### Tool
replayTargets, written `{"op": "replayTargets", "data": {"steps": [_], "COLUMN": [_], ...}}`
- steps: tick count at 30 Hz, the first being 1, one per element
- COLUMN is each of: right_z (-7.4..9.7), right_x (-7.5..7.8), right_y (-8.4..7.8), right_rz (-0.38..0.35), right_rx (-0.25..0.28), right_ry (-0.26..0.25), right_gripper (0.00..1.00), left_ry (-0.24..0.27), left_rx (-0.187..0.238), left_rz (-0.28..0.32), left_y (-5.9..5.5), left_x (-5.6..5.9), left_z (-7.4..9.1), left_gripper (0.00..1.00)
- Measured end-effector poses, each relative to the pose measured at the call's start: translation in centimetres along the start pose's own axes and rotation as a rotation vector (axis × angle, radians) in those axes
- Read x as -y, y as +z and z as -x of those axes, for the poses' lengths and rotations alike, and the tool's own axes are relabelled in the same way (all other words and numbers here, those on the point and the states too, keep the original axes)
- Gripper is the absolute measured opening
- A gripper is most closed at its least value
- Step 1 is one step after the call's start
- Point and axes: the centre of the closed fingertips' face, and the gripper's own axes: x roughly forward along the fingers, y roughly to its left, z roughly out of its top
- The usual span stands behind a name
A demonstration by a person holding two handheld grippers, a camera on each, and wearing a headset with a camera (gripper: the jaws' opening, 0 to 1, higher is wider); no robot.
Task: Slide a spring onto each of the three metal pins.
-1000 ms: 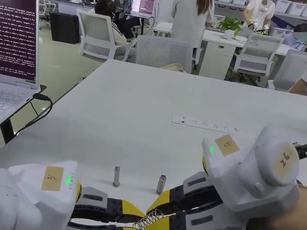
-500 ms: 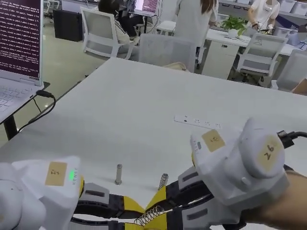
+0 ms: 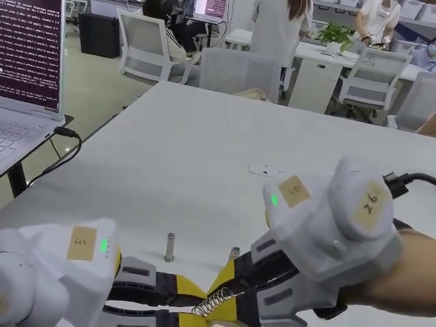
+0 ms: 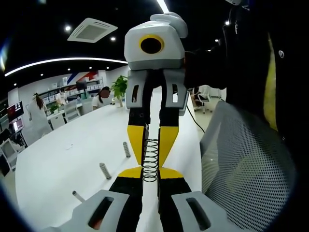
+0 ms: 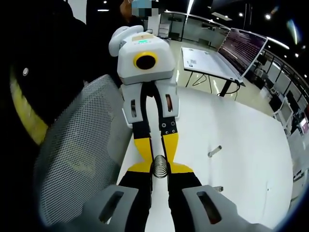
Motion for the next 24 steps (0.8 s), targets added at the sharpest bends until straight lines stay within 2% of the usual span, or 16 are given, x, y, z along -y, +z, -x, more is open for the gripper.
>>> {"op": "replayTargets", "data": {"steps": [4,11,20,24], "right_z": [-0.15,-0.08,0.25,0.38], "right_x": [0.02,0.24,0.62,0.78], "right_y": [0.06,0.07,-0.11,-0.07], "right_rz": [0.014,0.018,0.012,0.012], "right_rx": [-0.022,-0.032,-0.036,-0.038], "right_ry": [0.009,0.007,-0.007,-0.012], "right_gripper": [0.08,0.08,0.08,0.08], "left_ry": [0.002,0.004,0.001,0.016], "left_rx": [-0.004,-0.007,0.004,-0.004], "left_rz": [-0.001,0.031,0.080,0.100], "left_y": [-0.07,-0.24,-0.22,-0.53], "left_x": [-0.04,-0.12,-0.19,-0.43], "left_z": [0.01,0.16,0.39,0.65], "left_gripper": [0.04,0.11,0.22,0.29]}}
